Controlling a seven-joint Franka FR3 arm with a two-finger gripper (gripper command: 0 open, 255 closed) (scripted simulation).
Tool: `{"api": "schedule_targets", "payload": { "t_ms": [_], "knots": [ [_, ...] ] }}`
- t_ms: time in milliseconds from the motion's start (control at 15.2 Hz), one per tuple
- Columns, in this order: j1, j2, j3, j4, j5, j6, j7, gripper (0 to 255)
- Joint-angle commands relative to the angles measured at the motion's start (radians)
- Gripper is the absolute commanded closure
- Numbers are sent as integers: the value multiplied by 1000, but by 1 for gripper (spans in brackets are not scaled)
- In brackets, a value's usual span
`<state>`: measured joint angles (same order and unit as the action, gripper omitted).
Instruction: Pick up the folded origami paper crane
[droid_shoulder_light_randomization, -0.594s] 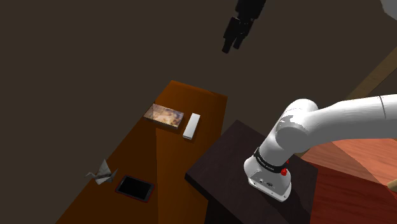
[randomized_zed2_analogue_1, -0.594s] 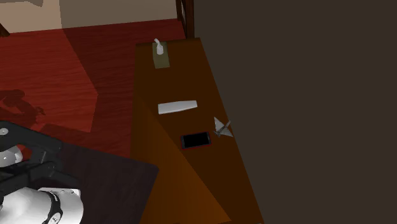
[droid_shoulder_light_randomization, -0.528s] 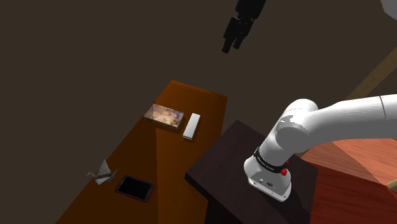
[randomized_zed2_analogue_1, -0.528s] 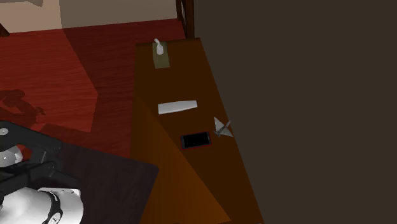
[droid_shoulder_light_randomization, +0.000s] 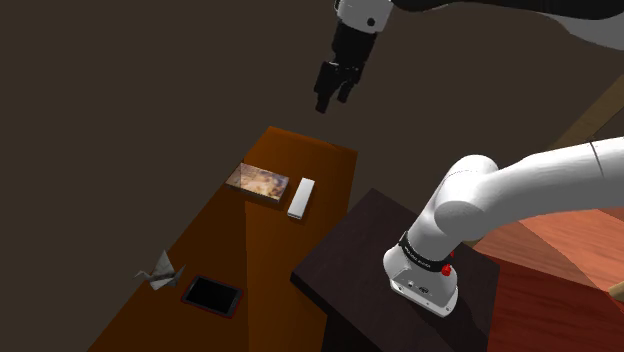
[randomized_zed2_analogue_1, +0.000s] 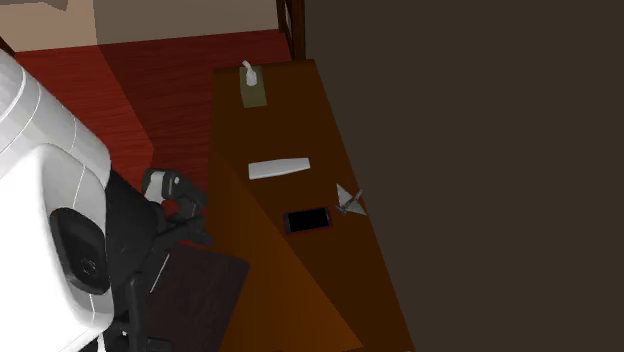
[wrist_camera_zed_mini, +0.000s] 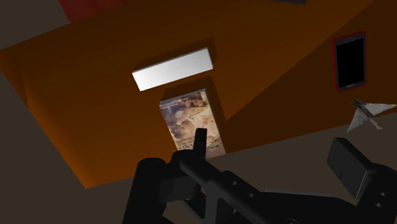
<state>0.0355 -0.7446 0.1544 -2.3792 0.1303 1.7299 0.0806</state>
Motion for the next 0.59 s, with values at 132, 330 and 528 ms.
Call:
{"api": "schedule_targets", "payload": {
  "t_ms": [132, 330, 528],
  "knots": [
    [15, 82, 75, -22, 31, 98, 69, 0],
    [23, 153, 131, -29, 47, 170, 122, 0],
    [28, 236, 188, -24, 55, 242, 177, 0]
  ]
}}
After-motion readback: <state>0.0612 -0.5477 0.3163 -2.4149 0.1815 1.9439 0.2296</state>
